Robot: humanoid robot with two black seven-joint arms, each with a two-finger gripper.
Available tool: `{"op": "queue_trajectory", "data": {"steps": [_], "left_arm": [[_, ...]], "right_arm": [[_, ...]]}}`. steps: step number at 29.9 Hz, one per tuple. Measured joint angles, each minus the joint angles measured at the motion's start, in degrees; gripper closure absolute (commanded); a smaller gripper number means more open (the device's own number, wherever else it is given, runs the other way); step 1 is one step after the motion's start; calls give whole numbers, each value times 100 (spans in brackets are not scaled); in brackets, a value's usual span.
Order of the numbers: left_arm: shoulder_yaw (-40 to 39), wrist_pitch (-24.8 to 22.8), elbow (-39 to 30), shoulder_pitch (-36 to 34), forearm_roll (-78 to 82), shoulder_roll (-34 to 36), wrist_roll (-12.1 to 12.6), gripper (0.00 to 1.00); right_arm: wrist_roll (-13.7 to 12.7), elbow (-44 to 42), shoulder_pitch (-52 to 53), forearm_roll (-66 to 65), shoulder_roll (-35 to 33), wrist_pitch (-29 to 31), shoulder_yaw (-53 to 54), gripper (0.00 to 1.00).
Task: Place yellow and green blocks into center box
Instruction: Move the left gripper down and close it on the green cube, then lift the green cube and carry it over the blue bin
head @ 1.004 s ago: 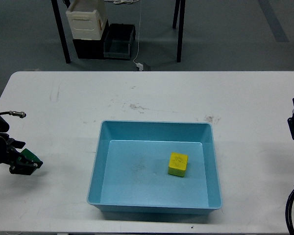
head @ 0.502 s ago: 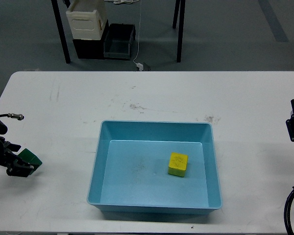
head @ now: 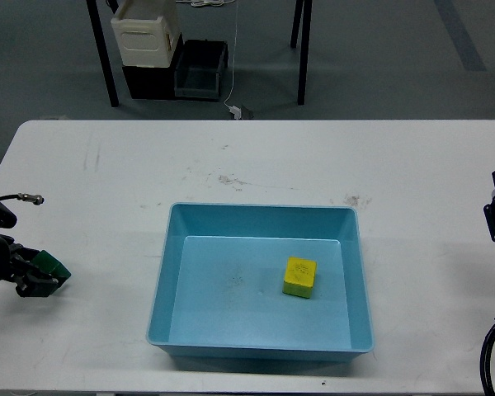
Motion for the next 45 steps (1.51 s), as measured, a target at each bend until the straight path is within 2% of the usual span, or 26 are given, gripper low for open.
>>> {"op": "queue_trajectory", "data": {"steps": [2, 5, 7, 10, 15, 21, 25, 29, 32, 35, 41, 45], "left_arm": [[5, 0, 17, 0, 0, -3, 0, 49], [33, 0, 32, 0, 0, -3, 0, 62], [70, 0, 49, 1, 0, 0, -2, 74], [90, 1, 101, 1, -1, 20, -2, 80], [80, 235, 132, -135, -140, 69, -1, 81], [53, 479, -66, -875, -1655, 656, 2, 82], [62, 482, -788, -1298, -2238, 1076, 3, 86], [61, 459, -1743, -1660, -2326, 1140, 1, 86], [67, 394, -2291, -1869, -2295, 932, -1, 86], [80, 141, -2530, -2111, -2121, 421, -2, 86], [297, 3, -2583, -2744, -1339, -646, -1, 86], [1077, -1, -2526, -3482, -1138, -1167, -1, 86]], "right_arm": [[0, -1, -3, 0, 0, 0, 2, 3], [0, -1, -5, 0, 0, -3, 1, 3], [0, -1, -5, 0, 0, -3, -3, 3], [0, -1, -6, 0, 0, -3, -5, 3], [0, -1, -6, 0, 0, -3, 2, 3], [0, 0, -52, 0, 0, -8, 14, 3], [25, 6, -92, 0, -1, -7, 25, 2], [48, 10, -139, 0, -9, -7, 70, 2], [90, 10, -193, 0, -9, -7, 100, 2], [118, 10, -212, 0, -9, -7, 148, 2], [122, -10, -216, 0, -10, -7, 199, 2], [122, -21, -216, 7, -9, -7, 204, 2]]}}
